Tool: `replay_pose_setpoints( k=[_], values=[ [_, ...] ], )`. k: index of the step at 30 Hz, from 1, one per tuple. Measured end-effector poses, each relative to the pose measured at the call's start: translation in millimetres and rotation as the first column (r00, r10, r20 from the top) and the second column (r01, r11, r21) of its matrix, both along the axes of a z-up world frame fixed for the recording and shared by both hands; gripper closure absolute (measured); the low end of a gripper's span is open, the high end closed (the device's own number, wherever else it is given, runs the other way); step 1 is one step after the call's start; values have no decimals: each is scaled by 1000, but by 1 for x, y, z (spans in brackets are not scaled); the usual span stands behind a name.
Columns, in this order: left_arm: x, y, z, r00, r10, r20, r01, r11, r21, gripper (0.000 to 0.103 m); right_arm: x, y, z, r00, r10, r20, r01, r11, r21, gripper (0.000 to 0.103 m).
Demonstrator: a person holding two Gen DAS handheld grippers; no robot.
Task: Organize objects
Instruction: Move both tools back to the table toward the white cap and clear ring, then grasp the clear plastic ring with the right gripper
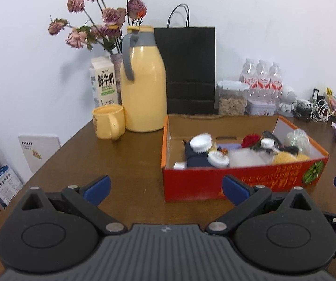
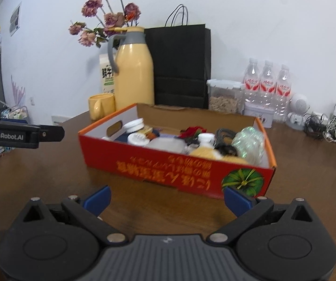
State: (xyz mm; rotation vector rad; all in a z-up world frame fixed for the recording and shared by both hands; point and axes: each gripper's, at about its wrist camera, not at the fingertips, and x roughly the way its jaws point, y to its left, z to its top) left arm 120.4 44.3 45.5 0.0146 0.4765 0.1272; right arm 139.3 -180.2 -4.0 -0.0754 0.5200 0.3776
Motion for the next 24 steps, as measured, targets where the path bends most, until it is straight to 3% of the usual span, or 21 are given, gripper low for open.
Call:
replay_pose_setpoints(
  k=[24],
  values=[
    [-31, 21, -29, 996, 19, -91, -22, 999, -40, 0, -23, 33, -34, 988, 97, -120, -99, 995, -14, 0]
  ],
)
